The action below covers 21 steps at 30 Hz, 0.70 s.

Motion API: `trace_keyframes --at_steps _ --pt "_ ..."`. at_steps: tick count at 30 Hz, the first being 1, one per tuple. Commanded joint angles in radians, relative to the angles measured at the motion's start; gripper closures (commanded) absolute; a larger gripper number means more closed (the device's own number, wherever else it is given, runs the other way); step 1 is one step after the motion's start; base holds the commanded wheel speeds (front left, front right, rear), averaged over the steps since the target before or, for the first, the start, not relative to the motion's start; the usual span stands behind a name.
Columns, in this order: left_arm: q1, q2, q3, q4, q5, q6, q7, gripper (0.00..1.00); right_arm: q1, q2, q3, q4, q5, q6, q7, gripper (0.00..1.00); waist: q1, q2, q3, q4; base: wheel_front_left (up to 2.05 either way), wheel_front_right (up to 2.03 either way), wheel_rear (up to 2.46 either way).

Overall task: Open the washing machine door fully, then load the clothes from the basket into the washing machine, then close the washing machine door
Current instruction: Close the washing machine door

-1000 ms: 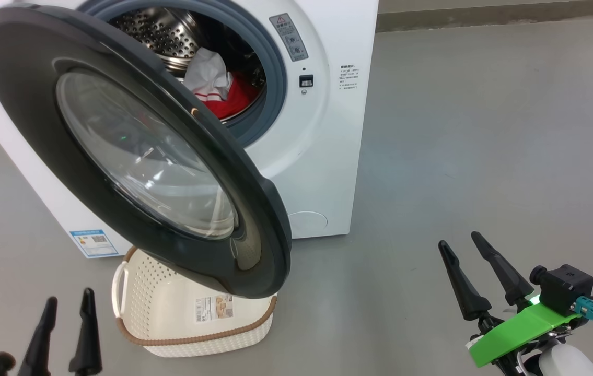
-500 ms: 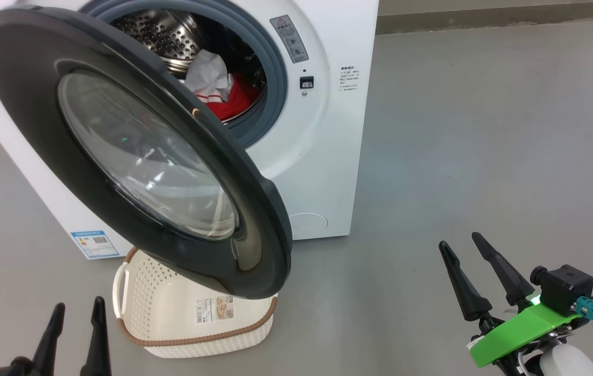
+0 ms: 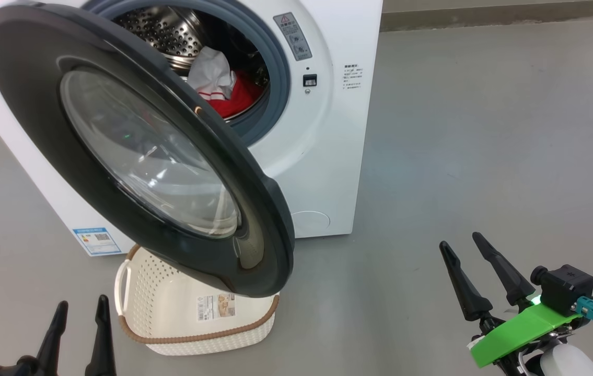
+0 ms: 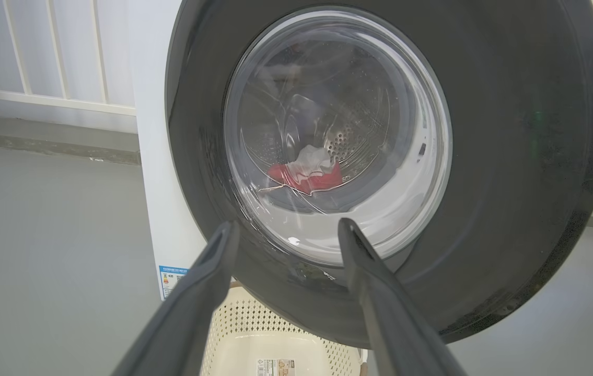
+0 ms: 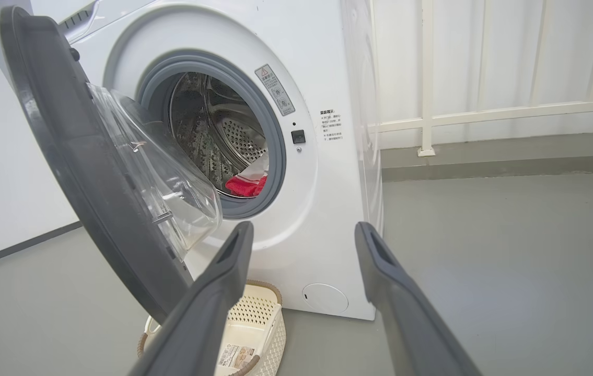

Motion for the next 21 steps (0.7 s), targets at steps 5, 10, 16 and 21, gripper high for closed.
trace_keyframes --at_steps 5,10,16,21 --pt "-0.025 0.002 0.047 -0.033 0.019 -0.003 -0.012 0.00 -0.004 -0.013 0.016 -0.022 -0.004 0.002 -0.005 0.00 0.0000 0.0000 -0.001 0.002 0.00 0.00 0.00" --pt "-0.023 -0.007 0.055 -0.037 0.027 -0.006 -0.012 0.00 -0.004 -0.013 0.014 -0.021 -0.006 0.002 -0.005 0.00 0.0000 0.0000 -0.004 0.004 0.00 0.00 0.00" --pt "-0.022 -0.014 0.059 -0.040 0.034 -0.009 -0.012 0.00 -0.004 -0.013 0.014 -0.021 -0.005 0.002 -0.005 0.00 0.0000 0.0000 -0.004 0.007 0.00 0.00 0.00" --pt "-0.022 -0.017 0.062 -0.043 0.040 -0.011 -0.012 0.00 -0.005 -0.013 0.011 -0.021 -0.006 0.002 -0.005 0.00 0.0000 0.0000 -0.003 0.010 0.00 0.00 0.00"
